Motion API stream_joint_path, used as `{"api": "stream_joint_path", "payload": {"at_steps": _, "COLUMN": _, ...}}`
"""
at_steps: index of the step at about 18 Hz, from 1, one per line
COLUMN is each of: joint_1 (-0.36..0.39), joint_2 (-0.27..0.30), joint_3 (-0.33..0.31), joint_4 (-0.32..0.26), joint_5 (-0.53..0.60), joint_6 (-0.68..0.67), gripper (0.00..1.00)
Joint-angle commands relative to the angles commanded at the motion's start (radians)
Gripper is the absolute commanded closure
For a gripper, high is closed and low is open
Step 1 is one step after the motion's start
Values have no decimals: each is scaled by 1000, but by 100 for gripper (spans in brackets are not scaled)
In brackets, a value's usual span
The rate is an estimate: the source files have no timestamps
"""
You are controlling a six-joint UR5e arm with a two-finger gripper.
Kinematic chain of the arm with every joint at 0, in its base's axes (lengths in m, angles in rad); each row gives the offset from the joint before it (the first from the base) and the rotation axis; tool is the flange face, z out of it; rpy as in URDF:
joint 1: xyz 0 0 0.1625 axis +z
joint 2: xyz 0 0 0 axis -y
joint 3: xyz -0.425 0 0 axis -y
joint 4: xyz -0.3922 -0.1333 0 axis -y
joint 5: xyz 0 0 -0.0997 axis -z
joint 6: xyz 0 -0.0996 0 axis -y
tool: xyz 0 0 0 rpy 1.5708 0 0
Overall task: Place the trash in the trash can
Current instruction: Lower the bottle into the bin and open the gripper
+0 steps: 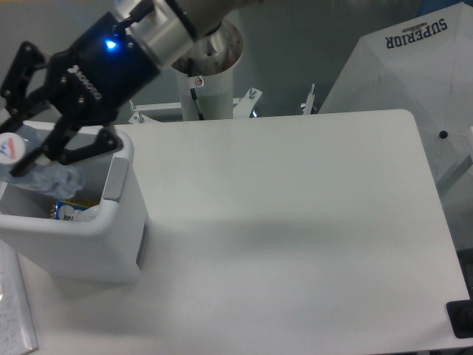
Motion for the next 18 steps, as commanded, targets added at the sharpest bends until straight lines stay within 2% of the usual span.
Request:
{"api": "stream_joint_path", "payload": {"at_steps": 1, "joint_1": -3, "joint_2": 0, "joint_3": -5, "joint_4": 5, "joint_5": -2, "joint_6": 3, "gripper": 93}}
{"api": "stream_joint_path", "payload": {"at_steps": 6, "joint_1": -14, "joint_2": 37, "joint_3": -118, "joint_4": 23, "joint_5": -2, "joint_6": 138, "gripper": 92}}
{"api": "stream_joint_path", "payload": {"at_steps": 12, "joint_1": -25, "joint_2": 46, "joint_3": -175, "joint_4": 25, "joint_5": 0, "joint_6": 210, "gripper": 88}}
{"api": "stream_joint_path", "payload": {"at_steps": 15, "joint_1": -29, "joint_2": 49, "joint_3": -215, "joint_4": 26, "joint_5": 0, "joint_6": 250, "gripper": 81}}
{"api": "stream_joint_path", "payload": {"at_steps": 17, "joint_1": -34, "joint_2": 60, "joint_3": -239, "joint_4": 26, "joint_5": 0, "joint_6": 290, "gripper": 71}}
{"api": "stream_joint_path", "payload": {"at_steps": 18, "joint_1": -34, "joint_2": 61, "joint_3": -253, "joint_4": 26, "joint_5": 0, "joint_6": 314, "gripper": 55}}
